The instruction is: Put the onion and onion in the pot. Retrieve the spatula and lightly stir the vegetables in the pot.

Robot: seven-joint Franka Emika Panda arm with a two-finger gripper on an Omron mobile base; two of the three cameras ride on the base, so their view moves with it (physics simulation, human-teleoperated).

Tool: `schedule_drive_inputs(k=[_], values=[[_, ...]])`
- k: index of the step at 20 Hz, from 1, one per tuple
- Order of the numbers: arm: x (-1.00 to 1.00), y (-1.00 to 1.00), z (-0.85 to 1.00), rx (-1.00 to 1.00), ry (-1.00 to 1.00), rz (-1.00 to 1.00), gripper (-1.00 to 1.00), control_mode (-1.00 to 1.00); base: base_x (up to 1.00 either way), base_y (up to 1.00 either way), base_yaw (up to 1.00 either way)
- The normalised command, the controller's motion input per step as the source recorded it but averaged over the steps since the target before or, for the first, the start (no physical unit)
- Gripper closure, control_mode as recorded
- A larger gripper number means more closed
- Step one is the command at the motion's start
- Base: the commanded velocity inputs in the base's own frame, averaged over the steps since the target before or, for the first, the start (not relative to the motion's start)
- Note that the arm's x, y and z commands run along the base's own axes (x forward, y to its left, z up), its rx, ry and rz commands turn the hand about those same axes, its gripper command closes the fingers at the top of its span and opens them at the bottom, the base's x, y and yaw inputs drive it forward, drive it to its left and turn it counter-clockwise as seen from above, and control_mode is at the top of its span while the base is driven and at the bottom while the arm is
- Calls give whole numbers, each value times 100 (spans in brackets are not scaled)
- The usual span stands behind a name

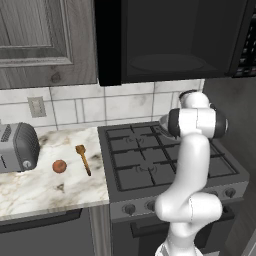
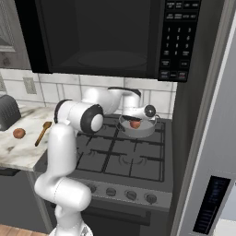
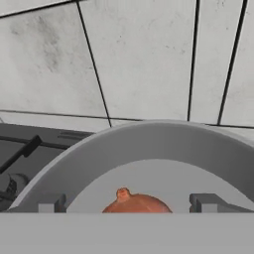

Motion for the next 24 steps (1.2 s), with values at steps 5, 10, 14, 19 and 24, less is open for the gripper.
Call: schedule_drive_inputs(k=[5,10,14,19,24], values=[[-26,-2,21,-6,0,0,-100,-100,0,0,0],[-69,-3,1,-2,-9,-5,-100,-100,0,0,0],[-45,0,18,-3,-6,-8,-100,-100,0,0,0],[-25,0,38,-12,-3,-4,-100,-100,0,0,0],[-38,0,44,-19,0,-2,-100,-100,0,0,0]])
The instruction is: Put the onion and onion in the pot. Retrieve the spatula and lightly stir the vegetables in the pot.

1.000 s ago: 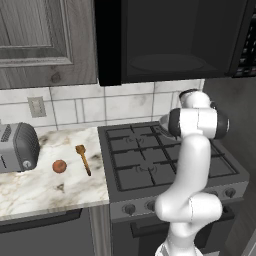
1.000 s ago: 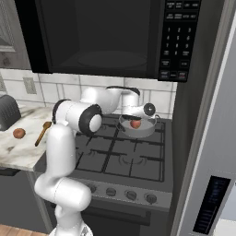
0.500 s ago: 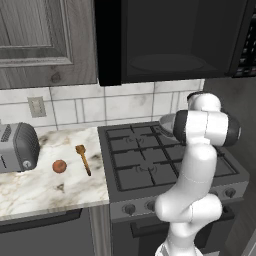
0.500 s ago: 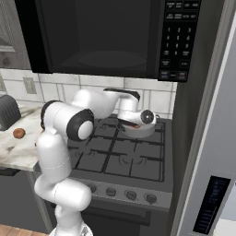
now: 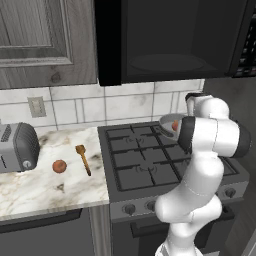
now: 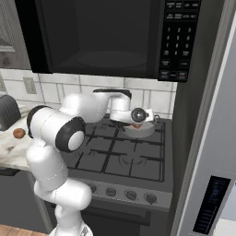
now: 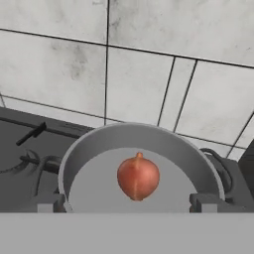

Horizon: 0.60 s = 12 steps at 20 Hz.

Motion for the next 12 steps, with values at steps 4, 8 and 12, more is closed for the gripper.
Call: schedule_drive_inputs(k=[4,8,12], values=[[-37,0,50,-18,0,-1,-100,-100,0,0,0],[-36,0,55,-8,0,0,-100,-100,0,0,0],[-50,0,53,0,0,0,-100,-100,0,0,0]])
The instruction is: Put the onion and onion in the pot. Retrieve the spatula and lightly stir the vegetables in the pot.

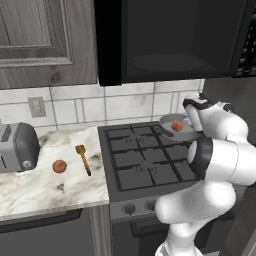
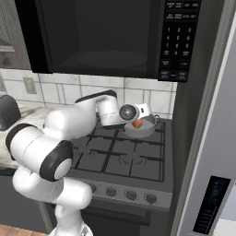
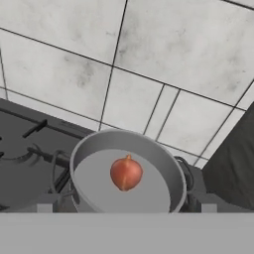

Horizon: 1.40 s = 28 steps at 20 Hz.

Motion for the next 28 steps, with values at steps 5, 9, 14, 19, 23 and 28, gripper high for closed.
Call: schedule_drive_inputs(k=[5,9,14,19,23,28], values=[[-56,0,57,0,4,-2,-100,-100,0,0,0],[-57,0,62,0,10,-11,-100,-100,0,0,0],[-46,2,65,3,31,-17,-100,-100,0,0,0],[-63,1,45,10,27,-26,-100,-100,0,0,0],[-66,6,33,14,17,-31,-100,-100,0,0,0],[-65,16,33,13,20,-25,-100,-100,0,0,0]])
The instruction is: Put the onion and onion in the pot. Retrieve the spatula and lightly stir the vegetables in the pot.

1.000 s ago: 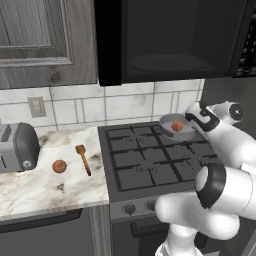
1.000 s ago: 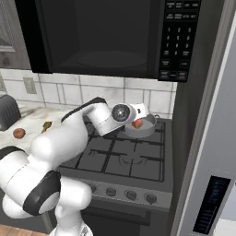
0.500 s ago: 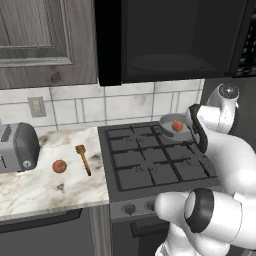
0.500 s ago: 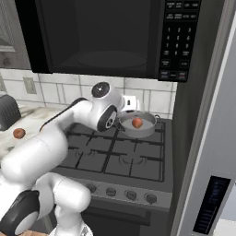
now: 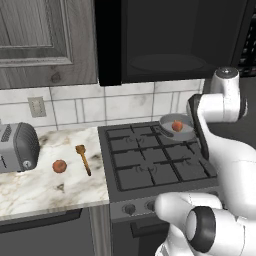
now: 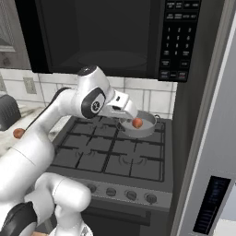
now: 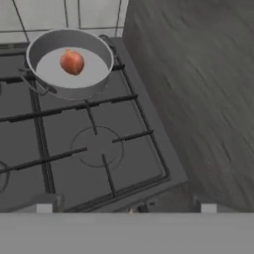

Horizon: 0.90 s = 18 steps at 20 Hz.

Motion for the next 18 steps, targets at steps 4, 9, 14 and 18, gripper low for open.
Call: schedule_drive_inputs(k=[4,9,14,18], values=[[-69,35,11,10,7,-12,-100,-100,0,0,0],[-56,63,-5,2,0,-1,-100,-100,0,0,0],[-55,79,-30,0,-11,0,-100,-100,0,0,0],[-28,88,-32,0,-4,0,-100,-100,0,0,0]])
